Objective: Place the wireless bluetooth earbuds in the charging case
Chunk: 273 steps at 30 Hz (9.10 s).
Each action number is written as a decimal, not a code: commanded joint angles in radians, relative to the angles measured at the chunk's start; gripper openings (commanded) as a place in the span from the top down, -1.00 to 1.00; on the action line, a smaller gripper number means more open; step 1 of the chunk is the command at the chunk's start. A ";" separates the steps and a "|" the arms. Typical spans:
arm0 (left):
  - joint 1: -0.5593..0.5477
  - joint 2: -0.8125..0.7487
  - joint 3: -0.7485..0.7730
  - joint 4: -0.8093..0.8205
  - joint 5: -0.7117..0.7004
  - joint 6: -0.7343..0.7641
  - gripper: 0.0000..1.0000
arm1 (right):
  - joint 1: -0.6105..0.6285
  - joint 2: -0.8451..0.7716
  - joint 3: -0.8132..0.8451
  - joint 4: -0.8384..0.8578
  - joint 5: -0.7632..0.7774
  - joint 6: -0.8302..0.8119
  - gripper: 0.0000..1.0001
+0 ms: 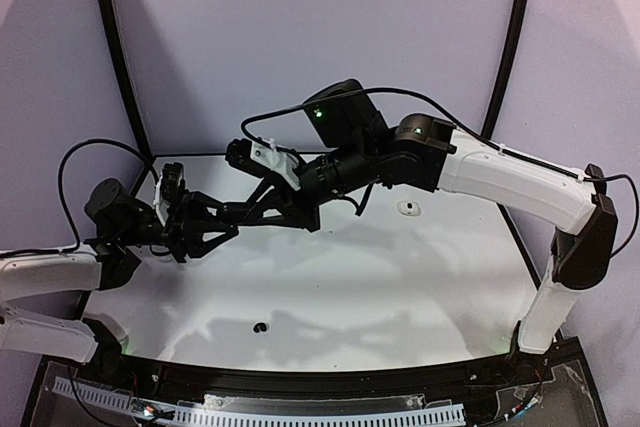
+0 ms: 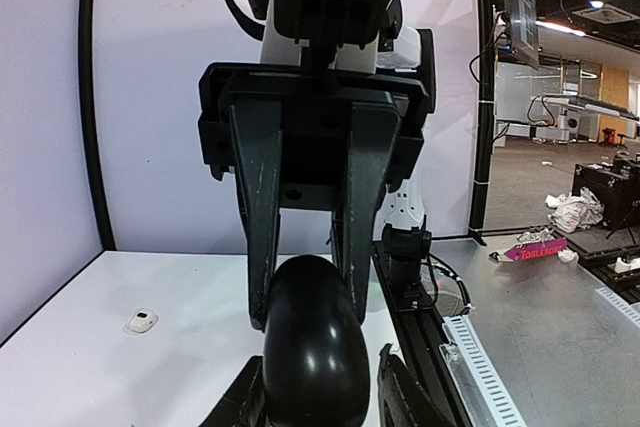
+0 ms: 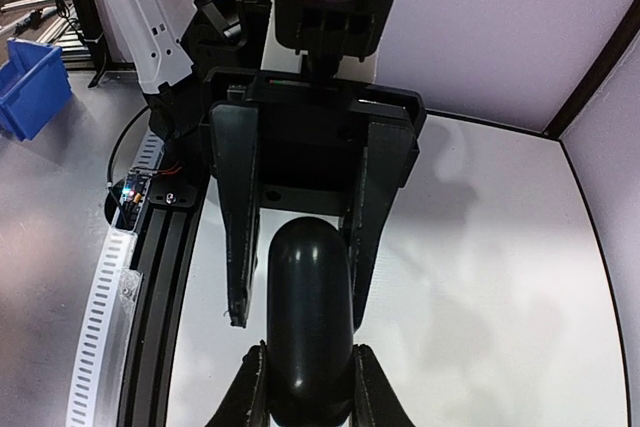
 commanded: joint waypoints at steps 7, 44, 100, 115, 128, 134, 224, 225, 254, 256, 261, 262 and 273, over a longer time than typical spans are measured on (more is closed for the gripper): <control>-0.002 0.001 0.016 0.014 0.021 -0.005 0.53 | 0.006 0.005 0.025 0.018 0.018 -0.004 1.00; -0.002 -0.004 0.042 -0.168 0.157 0.210 0.98 | -0.052 -0.089 -0.043 0.119 0.124 0.125 0.02; -0.002 -0.001 0.051 -0.144 0.171 0.107 0.98 | -0.077 -0.021 -0.033 0.089 0.332 0.112 -0.89; -0.003 0.004 0.055 -0.165 0.182 0.114 0.98 | -0.092 -0.055 -0.036 0.128 0.337 0.146 -0.87; -0.002 0.018 0.074 -0.218 0.050 0.055 0.98 | -0.082 -0.117 -0.112 0.231 0.134 0.105 -0.90; -0.001 -0.004 0.084 -0.261 0.016 0.130 0.98 | -0.013 -0.046 -0.085 0.114 -0.040 0.025 -0.92; -0.001 0.022 0.080 -0.025 0.022 -0.088 0.78 | -0.057 -0.091 -0.138 0.225 -0.091 0.107 1.00; 0.000 0.022 0.081 -0.026 0.023 -0.087 0.88 | -0.057 -0.092 -0.138 0.224 -0.090 0.107 1.00; -0.001 0.004 0.088 -0.176 0.136 0.108 0.98 | -0.106 -0.118 -0.200 0.253 0.079 0.230 0.16; -0.001 0.004 0.089 -0.180 0.135 0.115 0.98 | -0.108 -0.122 -0.213 0.262 0.076 0.239 0.17; -0.001 0.003 0.090 -0.218 0.142 0.144 0.98 | -0.112 -0.128 -0.233 0.279 0.072 0.254 0.17; -0.001 0.001 0.091 -0.227 0.143 0.151 0.98 | -0.114 -0.129 -0.236 0.280 0.071 0.256 0.17; -0.001 0.006 0.090 -0.200 0.127 0.099 0.98 | -0.113 -0.116 -0.255 0.301 0.030 0.259 0.17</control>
